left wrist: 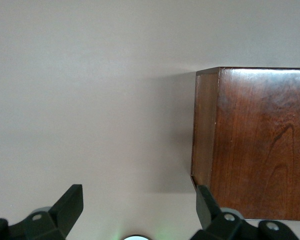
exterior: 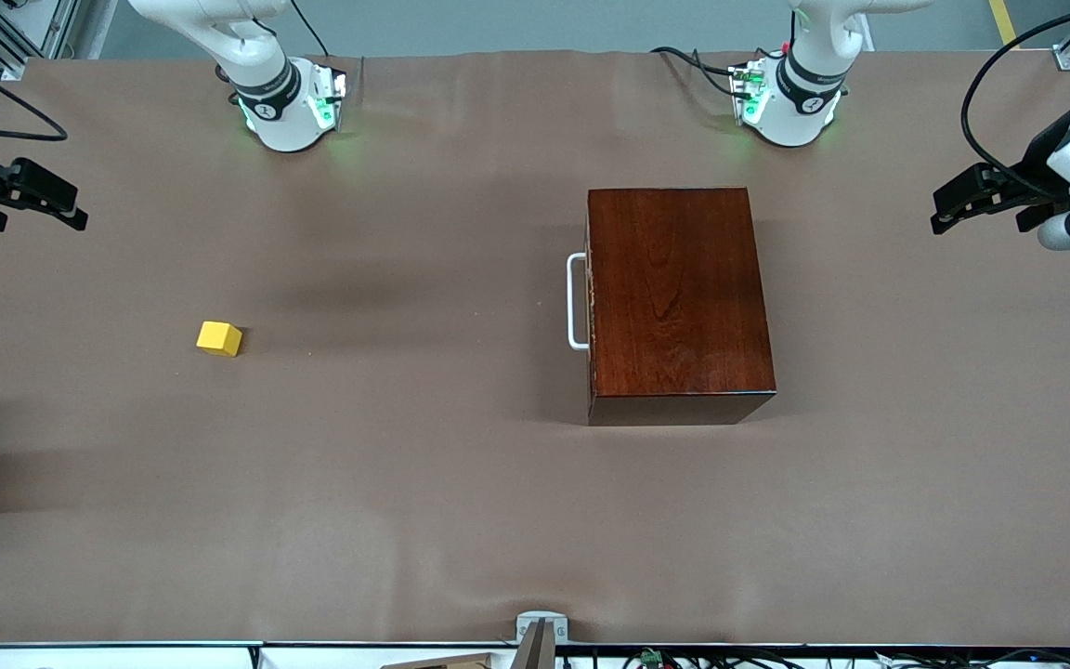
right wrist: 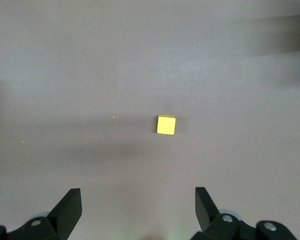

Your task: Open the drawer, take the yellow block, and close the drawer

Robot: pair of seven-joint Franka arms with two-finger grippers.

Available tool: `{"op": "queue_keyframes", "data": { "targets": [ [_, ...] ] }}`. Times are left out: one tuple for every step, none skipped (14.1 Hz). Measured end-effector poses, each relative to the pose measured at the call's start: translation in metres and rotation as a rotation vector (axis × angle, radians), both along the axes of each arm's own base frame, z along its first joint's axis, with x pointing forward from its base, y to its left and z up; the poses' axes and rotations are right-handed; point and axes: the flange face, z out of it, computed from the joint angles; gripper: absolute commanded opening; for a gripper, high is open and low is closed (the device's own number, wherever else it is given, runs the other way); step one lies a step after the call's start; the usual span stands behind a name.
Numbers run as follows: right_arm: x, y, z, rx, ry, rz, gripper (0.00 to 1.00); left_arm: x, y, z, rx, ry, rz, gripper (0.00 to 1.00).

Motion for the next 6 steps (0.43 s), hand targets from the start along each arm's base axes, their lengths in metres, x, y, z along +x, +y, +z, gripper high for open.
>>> {"op": "queue_keyframes", "data": {
  "targets": [
    [0.0,-0.0001,0.0,0.0,0.0,0.0,1.0,-0.0002,0.0001,0.0005,0.0,0.0,0.0,1.0],
    [-0.0001,-0.0003,-0.0001,0.0,0.001,-0.001,1.0,-0.0005,0.0002,0.0009,0.0,0.002,0.0,1.0],
    [-0.0001,-0.0005,-0.0002,0.0,0.001,-0.001,1.0,-0.0009,0.0,0.0012,0.0,0.005,0.0,1.0],
    [-0.0001,-0.0008,-0.0002,0.0,0.001,-0.001,1.0,-0.0014,-0.0007,0.0015,0.001,0.007,-0.002,1.0],
    [-0.0001,-0.001,-0.0002,0.0,0.001,-0.002,1.0,-0.0017,-0.0012,0.0016,0.001,0.008,-0.003,1.0],
    [-0.0001,-0.0013,-0.0003,0.0,0.001,-0.002,1.0,-0.002,-0.0012,0.0016,0.001,0.01,-0.003,1.0]
  ]
}}
